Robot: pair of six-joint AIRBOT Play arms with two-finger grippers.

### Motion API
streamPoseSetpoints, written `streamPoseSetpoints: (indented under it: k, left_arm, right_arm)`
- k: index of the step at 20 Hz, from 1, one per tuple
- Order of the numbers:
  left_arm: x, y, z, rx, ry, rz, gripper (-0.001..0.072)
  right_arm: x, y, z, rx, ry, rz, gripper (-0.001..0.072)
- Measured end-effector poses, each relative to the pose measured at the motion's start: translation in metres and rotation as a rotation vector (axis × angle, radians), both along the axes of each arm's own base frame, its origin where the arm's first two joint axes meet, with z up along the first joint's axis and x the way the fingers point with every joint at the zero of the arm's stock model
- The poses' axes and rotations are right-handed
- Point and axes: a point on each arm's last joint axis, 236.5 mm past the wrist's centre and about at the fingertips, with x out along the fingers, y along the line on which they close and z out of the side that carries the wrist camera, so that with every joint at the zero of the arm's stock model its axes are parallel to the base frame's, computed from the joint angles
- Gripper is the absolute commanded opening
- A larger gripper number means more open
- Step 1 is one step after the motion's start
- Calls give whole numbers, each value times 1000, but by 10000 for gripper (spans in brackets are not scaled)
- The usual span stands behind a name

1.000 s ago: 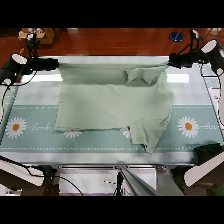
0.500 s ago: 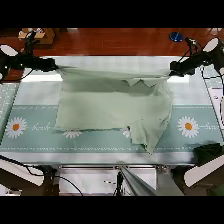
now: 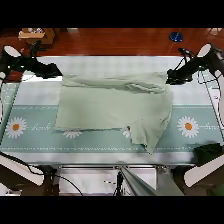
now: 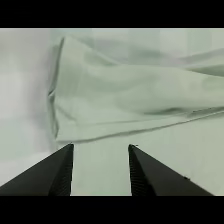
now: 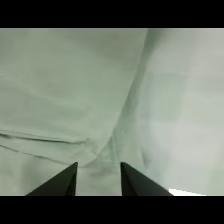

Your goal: Fold the shirts.

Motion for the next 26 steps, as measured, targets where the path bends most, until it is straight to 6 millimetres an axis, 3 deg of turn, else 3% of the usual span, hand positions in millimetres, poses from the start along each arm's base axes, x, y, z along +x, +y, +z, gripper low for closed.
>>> streamPoseSetpoints:
  k: [2, 5, 8, 10, 11, 15, 22, 26]
  left_arm:
    - [-11, 20, 15, -11, 32, 15, 419]
    - [-60, 41, 15, -72, 202, 21, 439]
    - [-123, 33, 7, -185, 397, 34, 462]
    - [-158, 25, -4, -232, 478, 59, 636]
    - [-174, 21, -10, -254, 509, 75, 668]
    - [-227, 4, -35, -319, 634, 124, 668]
    - [-271, -2, -60, -318, 754, 169, 666]
    - [-273, -2, -74, -290, 751, 194, 656]
  right_arm:
    - [-15, -27, 13, -49, 22, -6, 429]
    - [-54, -55, 20, -3, 97, -74, 429]
    - [-101, -47, 16, 149, 166, -106, 429]
    - [-124, -39, 13, 223, 171, -126, 432]
    - [-132, -34, 12, 252, 163, -137, 432]
    - [-153, -15, 5, 334, 125, -157, 433]
    - [-161, -2, 1, 381, 95, -162, 433]
    - [-161, 0, 1, 389, 87, -165, 433]
